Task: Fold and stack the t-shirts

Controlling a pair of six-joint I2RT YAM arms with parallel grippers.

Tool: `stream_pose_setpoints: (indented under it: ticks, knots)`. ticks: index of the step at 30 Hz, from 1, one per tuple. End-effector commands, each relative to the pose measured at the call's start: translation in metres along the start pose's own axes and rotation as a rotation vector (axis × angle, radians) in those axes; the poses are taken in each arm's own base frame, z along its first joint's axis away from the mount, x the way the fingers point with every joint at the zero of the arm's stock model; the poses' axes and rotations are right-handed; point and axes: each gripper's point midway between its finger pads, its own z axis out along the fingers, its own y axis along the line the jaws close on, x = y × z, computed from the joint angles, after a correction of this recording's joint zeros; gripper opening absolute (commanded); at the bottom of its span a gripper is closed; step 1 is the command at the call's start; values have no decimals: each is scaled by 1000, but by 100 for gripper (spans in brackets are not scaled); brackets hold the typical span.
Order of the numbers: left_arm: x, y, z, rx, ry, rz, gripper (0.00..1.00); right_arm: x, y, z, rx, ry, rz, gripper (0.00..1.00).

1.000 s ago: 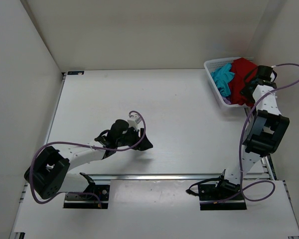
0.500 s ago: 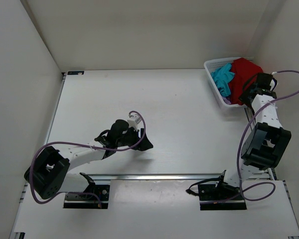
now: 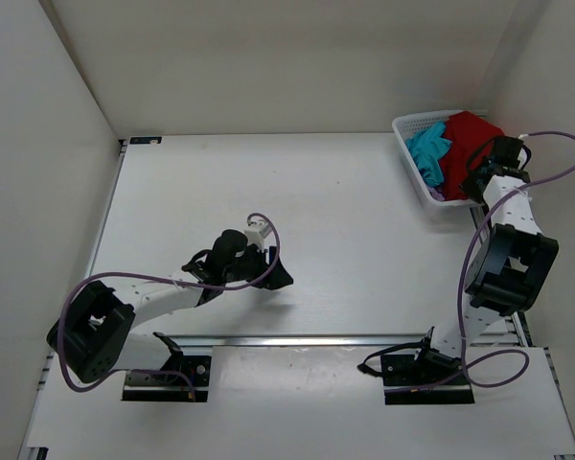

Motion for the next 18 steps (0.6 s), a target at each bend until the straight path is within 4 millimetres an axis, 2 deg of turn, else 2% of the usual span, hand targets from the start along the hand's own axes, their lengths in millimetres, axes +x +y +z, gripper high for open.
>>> stream_pose_setpoints:
  ticks: [1, 3, 6, 8, 9, 11, 13, 14, 15, 16, 17, 18]
  knots:
    - [-6, -12, 4, 32, -7, 19, 63, -28, 19, -7, -31, -104, -42, 12]
    - [-4, -10, 6, 30, 6, 21, 61, -34, 20, -8, -22, -118, -39, 0]
    - [-7, -8, 5, 19, -4, 22, 56, -45, 32, -21, -81, -151, -36, 0]
    - [-11, -4, 2, -2, -21, 8, 54, -70, 47, -64, -158, -267, -26, 0]
    - [-13, -6, 1, 1, -27, 12, 53, -77, 53, -76, -181, -311, -18, 0]
    - [-16, -6, -1, -2, -33, 13, 54, -114, 66, -148, -260, -484, -6, 0]
    - [-17, -7, 0, -1, -31, 5, 53, -137, 77, -207, -315, -602, -15, 0]
    - [-17, -6, -1, -1, -31, 3, 53, -146, 86, -244, -348, -674, -32, 0]
    - [-23, -12, -1, 11, -42, 9, 54, -151, 88, -276, -373, -737, -41, 0]
    - [-20, -11, 0, 5, -30, 3, 54, -152, 100, -302, -405, -785, -68, 0]
    - [-25, -14, -1, 6, -39, 15, 55, -148, 117, -335, -463, -831, -109, 0]
    - [-30, -15, -2, 7, -49, 6, 54, -149, 119, -361, -479, -882, -126, 0]
